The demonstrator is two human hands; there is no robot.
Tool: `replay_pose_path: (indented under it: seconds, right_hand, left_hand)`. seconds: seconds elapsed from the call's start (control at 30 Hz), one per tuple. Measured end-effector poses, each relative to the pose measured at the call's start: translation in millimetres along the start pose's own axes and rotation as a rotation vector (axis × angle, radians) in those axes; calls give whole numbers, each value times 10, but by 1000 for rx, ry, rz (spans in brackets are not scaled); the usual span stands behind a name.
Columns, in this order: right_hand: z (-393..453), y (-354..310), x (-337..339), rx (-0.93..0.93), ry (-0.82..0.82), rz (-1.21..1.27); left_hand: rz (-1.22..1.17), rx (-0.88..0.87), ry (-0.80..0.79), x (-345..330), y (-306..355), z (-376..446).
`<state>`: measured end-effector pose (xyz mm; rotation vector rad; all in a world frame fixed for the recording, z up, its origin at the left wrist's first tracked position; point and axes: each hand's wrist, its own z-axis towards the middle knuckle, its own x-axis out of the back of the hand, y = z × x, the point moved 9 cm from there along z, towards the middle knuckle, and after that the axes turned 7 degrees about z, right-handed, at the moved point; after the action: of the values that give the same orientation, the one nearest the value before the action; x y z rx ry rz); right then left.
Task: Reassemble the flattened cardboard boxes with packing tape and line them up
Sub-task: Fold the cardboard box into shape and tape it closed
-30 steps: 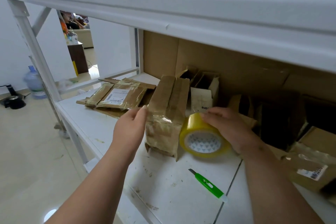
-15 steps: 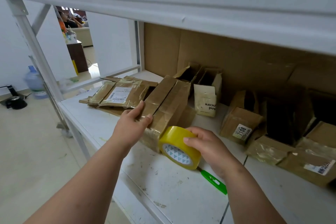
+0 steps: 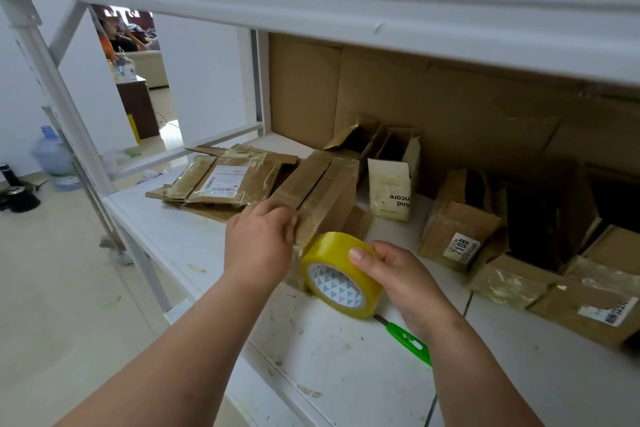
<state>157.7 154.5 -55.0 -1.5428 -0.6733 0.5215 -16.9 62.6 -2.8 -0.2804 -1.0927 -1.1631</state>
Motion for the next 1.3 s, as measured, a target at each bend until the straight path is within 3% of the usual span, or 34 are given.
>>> replay_pose_path:
  seconds: [0.17,0.67,0.73,0.83,0.9,0.97,1.13,1.23,1.3]
  right_hand:
    - [-13,50,1,-21,-22,12]
    - [-299,396,-57,-122,-106,355]
    - [-329,400,-119,-117,-155,338]
    - [-355,367,-199,-91,-219,226]
    - [-364,369,-193,-78,-227,205]
    - [-391,366,-169,-70,-235,208]
    - [-481,338,-66,-90,-292,141]
    - [-407,335,292,-92,-60,-22]
    - [-359,360,584,-125,121,-289]
  left_hand:
    - [80,-94,-171,-241,-76,-102]
    - [1,-195,-338,-198,-139,36]
    - [-37,-187,-305,-179,-110,42]
    - [55,-242,-94,-84,-24,9]
    - [57,-181,42,-14,-30,-42]
    - [-25,-76,67,13,-48,-124]
    - [-277,267,-210,-194,-174,-361]
    - [-473,339,-298,-299,-111,-463]
    - [-576,384,-294,-318,-86,-505]
